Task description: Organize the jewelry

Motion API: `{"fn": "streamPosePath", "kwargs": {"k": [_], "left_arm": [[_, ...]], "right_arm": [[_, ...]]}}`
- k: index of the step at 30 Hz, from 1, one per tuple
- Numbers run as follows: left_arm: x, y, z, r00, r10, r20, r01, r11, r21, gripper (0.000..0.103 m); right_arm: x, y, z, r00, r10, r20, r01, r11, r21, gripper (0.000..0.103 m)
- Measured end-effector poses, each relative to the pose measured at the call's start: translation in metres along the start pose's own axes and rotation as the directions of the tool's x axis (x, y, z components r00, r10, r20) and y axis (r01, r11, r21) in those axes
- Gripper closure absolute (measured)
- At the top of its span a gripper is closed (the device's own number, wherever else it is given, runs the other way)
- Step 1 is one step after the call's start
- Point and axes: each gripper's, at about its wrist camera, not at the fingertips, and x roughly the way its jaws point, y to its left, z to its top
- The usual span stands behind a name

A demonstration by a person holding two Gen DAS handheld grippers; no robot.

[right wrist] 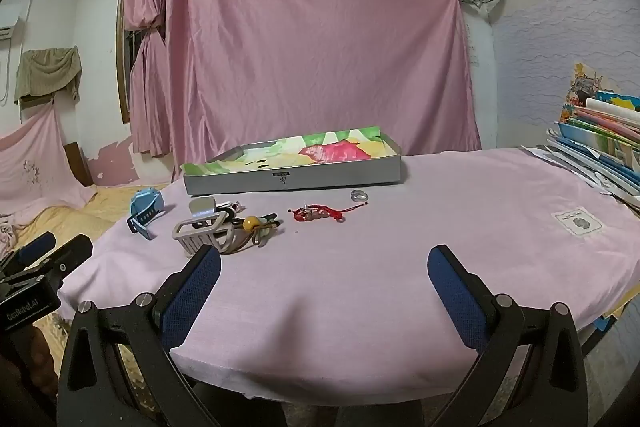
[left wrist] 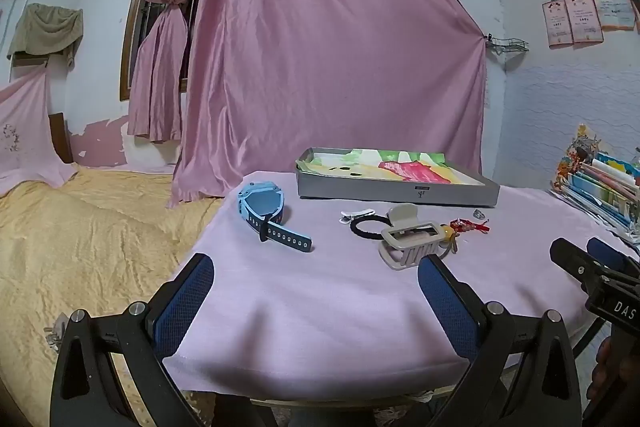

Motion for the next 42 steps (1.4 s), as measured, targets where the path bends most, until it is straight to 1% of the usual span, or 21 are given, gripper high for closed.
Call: {"fn": "streamPosePath", "kwargs": {"k": [42], "left_arm": [[0.0014, 0.003, -0.0009, 1.0, -0.004, -0.009, 0.004, 1.0, -0.001, 0.0]], "right_arm": [[0.0052, 0.0017, -0.0035, 1.0, -0.011, -0.009, 0.011, 1.0, 0.002, 0.001]]}}
